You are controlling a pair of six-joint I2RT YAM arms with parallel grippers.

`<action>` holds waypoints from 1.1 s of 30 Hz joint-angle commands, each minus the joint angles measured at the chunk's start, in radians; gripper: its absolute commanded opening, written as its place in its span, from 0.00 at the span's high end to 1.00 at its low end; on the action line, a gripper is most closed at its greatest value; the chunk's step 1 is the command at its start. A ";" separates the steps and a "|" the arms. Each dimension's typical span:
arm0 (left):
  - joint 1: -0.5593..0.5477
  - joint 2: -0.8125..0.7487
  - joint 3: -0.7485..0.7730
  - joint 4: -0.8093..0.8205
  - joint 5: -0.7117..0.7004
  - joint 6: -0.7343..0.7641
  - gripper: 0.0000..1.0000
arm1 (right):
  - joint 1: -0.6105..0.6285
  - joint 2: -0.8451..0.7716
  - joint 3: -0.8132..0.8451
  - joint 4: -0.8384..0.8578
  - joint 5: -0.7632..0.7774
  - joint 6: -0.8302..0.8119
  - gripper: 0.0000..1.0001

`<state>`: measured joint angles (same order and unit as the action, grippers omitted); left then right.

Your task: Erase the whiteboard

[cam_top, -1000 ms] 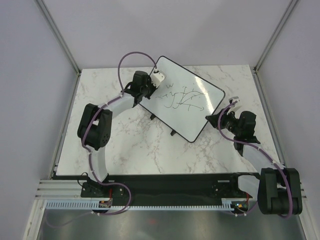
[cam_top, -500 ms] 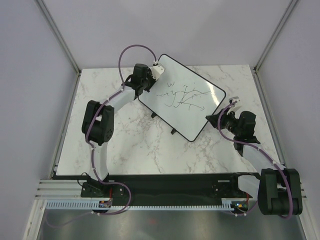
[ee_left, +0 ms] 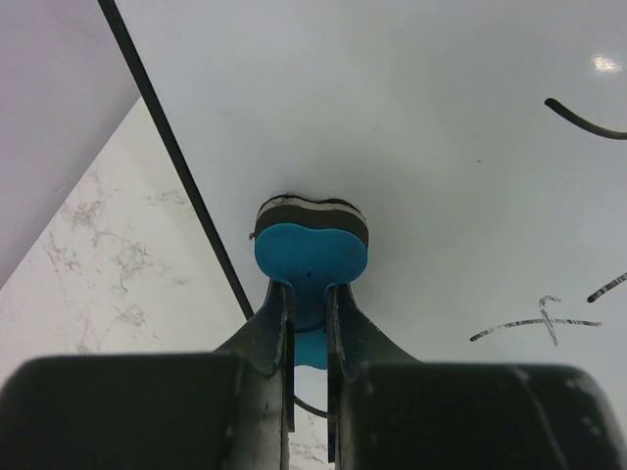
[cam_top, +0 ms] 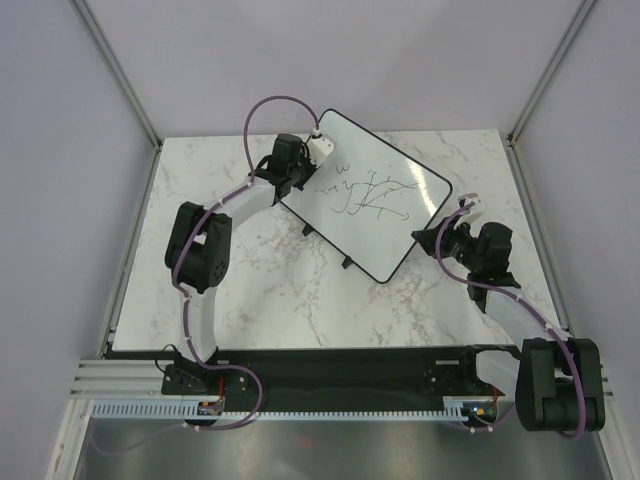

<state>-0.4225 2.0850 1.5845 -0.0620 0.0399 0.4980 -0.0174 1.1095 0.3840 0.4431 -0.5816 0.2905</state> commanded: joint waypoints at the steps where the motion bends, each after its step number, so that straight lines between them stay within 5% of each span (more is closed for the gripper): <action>1: -0.054 -0.013 -0.060 -0.027 0.037 0.013 0.98 | -0.009 -0.008 -0.008 0.011 0.046 -0.080 1.00; 14: -0.114 -0.074 -0.043 -0.051 0.157 -0.062 0.98 | -0.009 -0.002 -0.010 0.020 0.049 -0.074 1.00; 33: 0.070 0.035 0.060 -0.059 -0.026 -0.039 0.98 | -0.009 0.000 -0.011 0.025 0.049 -0.068 1.00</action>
<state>-0.3656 2.1040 1.6463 -0.1329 0.0494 0.4694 -0.0170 1.1080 0.3820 0.4473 -0.5789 0.2924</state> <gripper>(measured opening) 0.111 0.261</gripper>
